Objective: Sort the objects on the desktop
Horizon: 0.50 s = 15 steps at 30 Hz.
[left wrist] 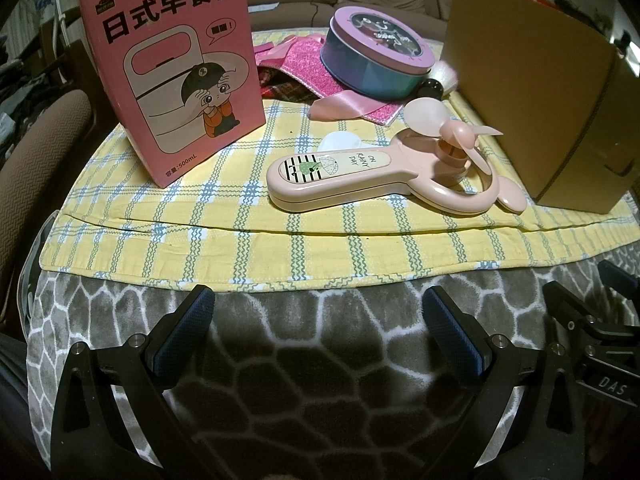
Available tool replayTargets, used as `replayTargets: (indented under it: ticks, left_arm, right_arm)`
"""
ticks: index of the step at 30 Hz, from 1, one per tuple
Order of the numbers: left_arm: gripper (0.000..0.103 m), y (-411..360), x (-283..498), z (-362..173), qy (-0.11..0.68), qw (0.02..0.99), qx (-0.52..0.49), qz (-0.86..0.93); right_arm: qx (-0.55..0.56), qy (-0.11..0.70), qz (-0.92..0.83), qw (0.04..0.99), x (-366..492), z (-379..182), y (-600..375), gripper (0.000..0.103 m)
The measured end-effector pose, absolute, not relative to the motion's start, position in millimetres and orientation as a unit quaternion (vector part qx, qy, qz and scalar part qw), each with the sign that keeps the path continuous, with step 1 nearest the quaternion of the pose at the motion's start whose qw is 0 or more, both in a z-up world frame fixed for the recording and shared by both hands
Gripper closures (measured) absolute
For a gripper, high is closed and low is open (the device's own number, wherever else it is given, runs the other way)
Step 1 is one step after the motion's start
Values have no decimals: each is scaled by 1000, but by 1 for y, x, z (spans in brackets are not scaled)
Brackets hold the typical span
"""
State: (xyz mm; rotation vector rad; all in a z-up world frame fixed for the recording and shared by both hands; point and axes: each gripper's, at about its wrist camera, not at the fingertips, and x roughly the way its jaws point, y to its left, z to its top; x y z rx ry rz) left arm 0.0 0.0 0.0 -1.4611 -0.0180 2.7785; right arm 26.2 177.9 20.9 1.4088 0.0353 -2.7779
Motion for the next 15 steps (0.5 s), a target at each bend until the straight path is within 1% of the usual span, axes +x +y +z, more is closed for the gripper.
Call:
replayTargets:
  ticks: [8, 15]
  left_arm:
    - [0, 0, -2, 0, -3, 5, -469, 883]
    - [0, -6, -4, 5, -5, 35, -497, 867]
  right_arm:
    - [453, 10, -891, 11, 28, 22, 177, 0]
    - [455, 11, -890, 4, 25, 27, 166, 0]
